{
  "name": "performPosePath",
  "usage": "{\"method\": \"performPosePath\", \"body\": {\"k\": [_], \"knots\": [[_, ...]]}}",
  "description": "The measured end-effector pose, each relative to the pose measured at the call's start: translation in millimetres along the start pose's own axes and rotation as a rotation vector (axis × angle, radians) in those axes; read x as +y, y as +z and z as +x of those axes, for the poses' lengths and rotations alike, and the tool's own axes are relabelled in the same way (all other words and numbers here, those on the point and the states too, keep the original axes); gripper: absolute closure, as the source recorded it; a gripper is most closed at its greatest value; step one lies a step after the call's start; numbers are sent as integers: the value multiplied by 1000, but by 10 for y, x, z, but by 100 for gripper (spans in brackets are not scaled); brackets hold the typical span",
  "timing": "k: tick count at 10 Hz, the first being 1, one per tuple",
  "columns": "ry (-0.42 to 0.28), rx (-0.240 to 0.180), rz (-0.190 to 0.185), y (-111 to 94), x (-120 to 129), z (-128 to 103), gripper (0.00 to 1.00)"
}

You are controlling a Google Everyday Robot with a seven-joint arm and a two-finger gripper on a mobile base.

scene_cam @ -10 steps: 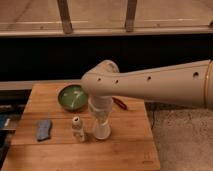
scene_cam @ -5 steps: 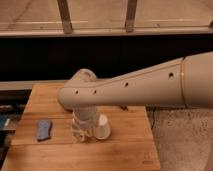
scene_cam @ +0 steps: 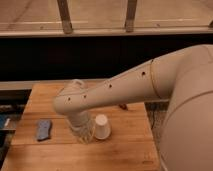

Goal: Knock the bottle over

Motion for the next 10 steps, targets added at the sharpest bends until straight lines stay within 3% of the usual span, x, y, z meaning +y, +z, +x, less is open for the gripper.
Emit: {"method": "performPosePath", "body": {"k": [3,8,10], "knots": [[7,15,-34,116,-86,-131,100],[-45,-11,-89,126,62,-626,100],[-70,-62,-55,67,104,-826,100]]}}
